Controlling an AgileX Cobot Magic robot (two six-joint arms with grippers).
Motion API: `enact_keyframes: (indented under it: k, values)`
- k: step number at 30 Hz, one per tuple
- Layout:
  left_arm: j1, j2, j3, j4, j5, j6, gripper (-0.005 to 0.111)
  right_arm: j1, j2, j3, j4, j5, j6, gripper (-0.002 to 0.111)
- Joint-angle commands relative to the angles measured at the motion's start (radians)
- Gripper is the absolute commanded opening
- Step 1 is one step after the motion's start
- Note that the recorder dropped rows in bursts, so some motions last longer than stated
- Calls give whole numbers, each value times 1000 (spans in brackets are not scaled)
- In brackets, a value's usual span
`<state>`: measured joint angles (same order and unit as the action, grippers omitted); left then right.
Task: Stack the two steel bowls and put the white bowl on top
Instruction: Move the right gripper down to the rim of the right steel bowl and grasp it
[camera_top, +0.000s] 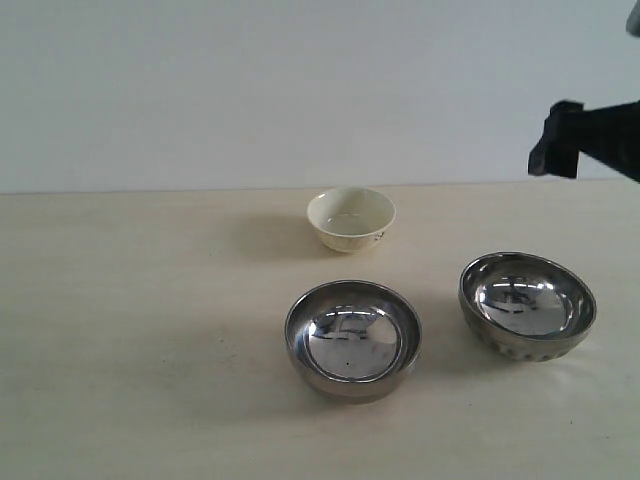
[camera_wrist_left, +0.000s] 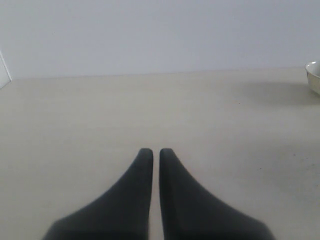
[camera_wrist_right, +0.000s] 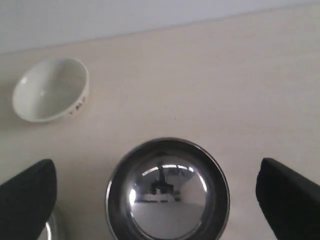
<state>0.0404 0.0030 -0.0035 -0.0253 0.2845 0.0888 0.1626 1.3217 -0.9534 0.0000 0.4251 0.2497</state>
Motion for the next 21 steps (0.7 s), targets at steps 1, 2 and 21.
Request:
enact_keyframes:
  k: [1, 2, 21]
  values:
    - [3, -3, 3, 0, 1, -11, 4, -3, 114, -6, -89, 53, 67, 101]
    - [3, -3, 3, 0, 1, -11, 4, -3, 134, -6, -99, 59, 73, 101]
    - [3, -3, 3, 0, 1, -11, 4, -3, 395, -6, -198, 42, 92, 101]
